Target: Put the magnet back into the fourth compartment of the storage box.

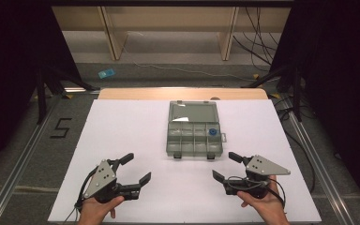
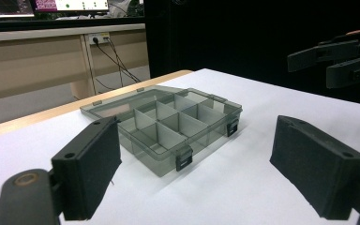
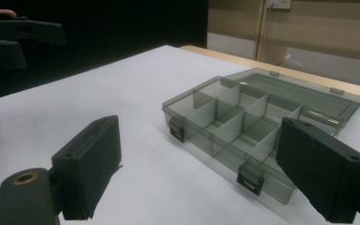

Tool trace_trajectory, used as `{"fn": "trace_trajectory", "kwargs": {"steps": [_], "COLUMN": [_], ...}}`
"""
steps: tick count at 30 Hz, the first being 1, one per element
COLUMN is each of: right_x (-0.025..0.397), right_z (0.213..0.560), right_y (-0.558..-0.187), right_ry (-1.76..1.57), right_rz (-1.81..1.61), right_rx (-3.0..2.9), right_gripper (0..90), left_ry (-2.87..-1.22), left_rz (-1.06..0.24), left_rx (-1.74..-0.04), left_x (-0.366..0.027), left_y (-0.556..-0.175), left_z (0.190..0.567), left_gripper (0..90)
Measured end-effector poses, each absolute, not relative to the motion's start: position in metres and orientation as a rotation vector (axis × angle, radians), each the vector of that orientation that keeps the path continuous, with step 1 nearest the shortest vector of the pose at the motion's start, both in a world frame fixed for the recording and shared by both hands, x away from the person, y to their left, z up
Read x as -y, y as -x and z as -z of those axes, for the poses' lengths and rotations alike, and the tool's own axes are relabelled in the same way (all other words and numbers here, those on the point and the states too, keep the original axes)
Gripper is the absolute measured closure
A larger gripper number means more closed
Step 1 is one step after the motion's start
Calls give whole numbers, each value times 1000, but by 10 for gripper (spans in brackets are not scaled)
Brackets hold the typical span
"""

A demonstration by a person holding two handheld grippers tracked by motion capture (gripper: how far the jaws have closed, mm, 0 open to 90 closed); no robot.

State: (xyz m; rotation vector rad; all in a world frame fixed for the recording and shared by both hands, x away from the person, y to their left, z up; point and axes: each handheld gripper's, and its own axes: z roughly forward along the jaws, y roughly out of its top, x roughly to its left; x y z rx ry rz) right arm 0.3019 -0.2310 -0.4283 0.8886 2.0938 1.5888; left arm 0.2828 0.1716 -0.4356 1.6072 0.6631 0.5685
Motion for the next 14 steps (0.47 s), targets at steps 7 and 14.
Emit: {"fn": "trace_trajectory", "kwargs": {"steps": [7, 14], "right_x": [231, 232], "right_z": [429, 428], "right_y": [-302, -302], "right_ry": [-884, -886], "right_rz": [-1569, -1562], "right_rx": [-2096, -2101], "right_gripper": [156, 157], "left_ry": [-1607, -1604], "left_rz": [-569, -567], "left_rx": [-662, -665], "left_x": [-172, -171], "left_y": [-283, -283], "left_z": [436, 436], "left_gripper": [157, 157]}}
